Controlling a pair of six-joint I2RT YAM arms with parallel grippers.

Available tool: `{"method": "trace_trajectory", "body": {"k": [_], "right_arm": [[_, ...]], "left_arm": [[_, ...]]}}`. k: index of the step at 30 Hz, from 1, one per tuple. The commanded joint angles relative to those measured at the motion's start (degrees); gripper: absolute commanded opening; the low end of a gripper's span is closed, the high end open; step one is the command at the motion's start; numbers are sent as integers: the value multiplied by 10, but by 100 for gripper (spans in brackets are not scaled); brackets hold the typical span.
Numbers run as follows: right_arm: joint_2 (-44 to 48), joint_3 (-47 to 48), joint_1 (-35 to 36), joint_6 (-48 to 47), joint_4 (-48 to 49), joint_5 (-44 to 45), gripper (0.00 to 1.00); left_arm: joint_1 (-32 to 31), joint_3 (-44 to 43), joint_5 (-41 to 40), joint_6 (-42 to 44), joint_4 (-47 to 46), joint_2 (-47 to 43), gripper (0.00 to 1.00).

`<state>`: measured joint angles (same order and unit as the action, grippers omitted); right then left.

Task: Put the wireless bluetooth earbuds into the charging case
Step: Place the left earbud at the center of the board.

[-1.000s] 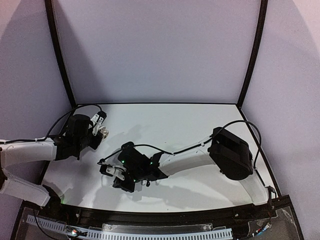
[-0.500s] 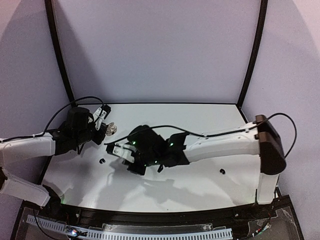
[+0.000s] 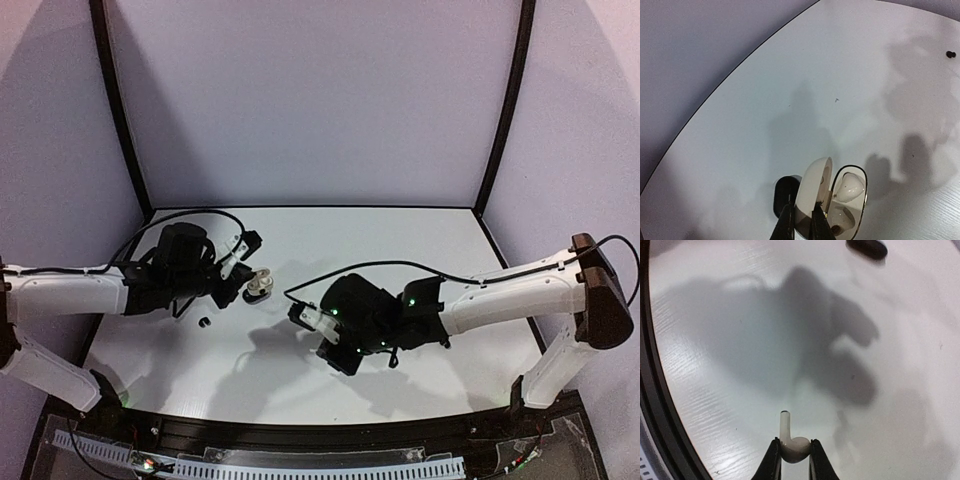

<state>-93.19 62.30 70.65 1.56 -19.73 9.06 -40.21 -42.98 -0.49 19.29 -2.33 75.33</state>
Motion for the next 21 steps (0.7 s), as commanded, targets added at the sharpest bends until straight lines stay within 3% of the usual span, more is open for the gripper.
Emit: {"method": "trace_trajectory", "body": {"k": [1,9,13,17,21], "right_arm": [[30,-27,-1,161,-39,-26,0],[38,-1,-44,415,44,-133,0],[64,34,-36,337,35,-54,0],[108,34,-25,195,13,-22,0],[133,35,-26,158,-50,-21,0]], "left_arm": [[-32,30,12,47,-56,1,1],[-99,103,-26,107,-294,35,1],[-114,93,13,120,-303,44,1],[-115,60,86,109,-222,39,1],[-115,41,152,71,-127,51,1]]}}
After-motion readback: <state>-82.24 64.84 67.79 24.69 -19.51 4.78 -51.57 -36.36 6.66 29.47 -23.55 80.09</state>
